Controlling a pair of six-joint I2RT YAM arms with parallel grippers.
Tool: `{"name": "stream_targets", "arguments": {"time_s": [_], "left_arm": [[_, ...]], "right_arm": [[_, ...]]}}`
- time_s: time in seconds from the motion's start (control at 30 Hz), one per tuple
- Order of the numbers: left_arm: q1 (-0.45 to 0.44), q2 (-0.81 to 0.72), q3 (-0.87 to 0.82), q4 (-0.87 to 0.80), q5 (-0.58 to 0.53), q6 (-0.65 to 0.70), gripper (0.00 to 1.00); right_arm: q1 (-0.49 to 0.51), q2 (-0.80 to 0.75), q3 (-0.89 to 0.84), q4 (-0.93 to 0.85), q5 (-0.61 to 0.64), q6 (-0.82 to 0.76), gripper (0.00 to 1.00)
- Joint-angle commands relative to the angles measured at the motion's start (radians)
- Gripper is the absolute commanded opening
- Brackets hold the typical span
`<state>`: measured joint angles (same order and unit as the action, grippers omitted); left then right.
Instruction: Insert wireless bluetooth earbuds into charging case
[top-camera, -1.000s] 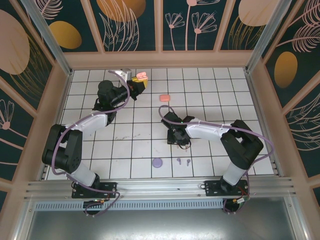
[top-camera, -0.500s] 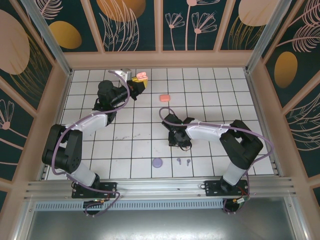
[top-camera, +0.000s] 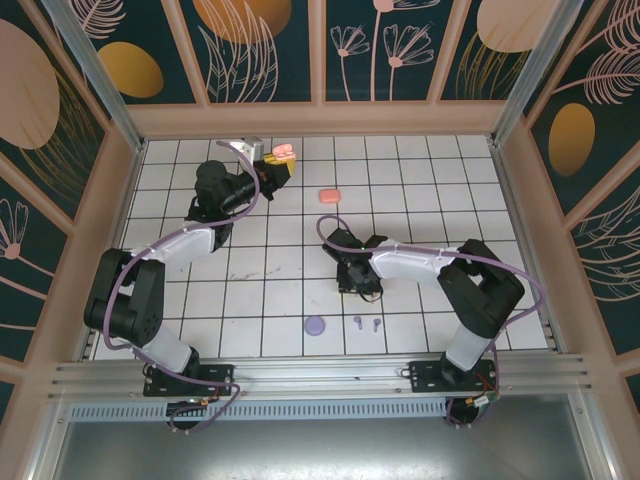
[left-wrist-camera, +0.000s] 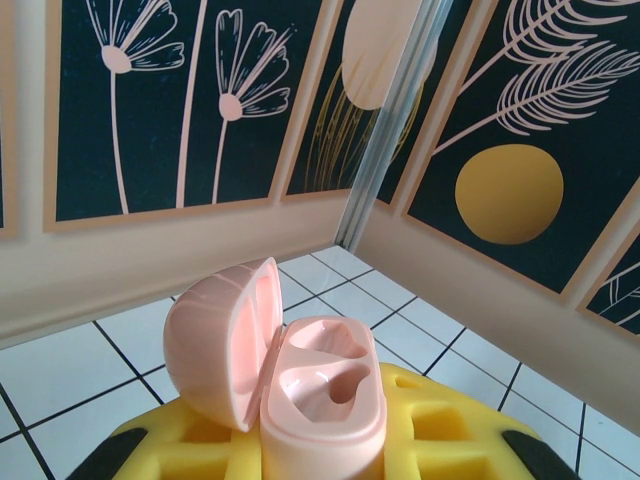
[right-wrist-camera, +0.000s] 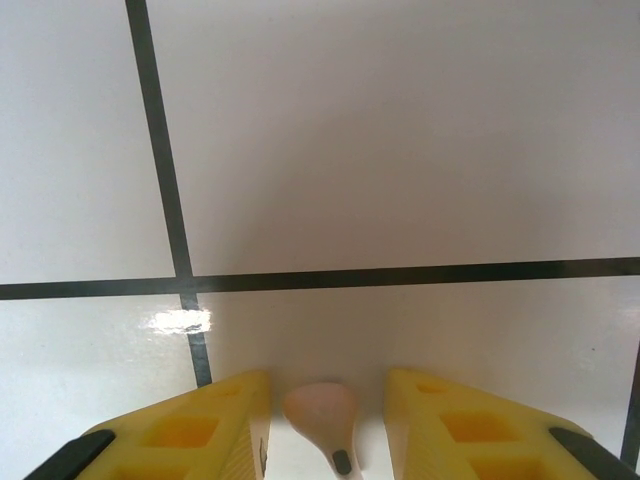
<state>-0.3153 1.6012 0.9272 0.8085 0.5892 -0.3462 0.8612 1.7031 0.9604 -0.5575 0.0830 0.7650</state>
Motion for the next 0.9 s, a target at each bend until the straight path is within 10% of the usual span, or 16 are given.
{"name": "stream_targets", "arguments": {"time_s": [0.0, 0.87], "left_arm": [[-0.001, 0.0, -0.008, 0.035, -0.004, -0.007, 0.0], [-0.002, 0.0, -0.01, 0.035, -0.004, -0.009, 0.0]], "right_arm": [[0.012, 0.052, -0.014, 0.004, -0.002, 0.003, 0.36], [0.016, 0.058, -0.017, 0.022, -0.005, 0.006, 0.31]]}}
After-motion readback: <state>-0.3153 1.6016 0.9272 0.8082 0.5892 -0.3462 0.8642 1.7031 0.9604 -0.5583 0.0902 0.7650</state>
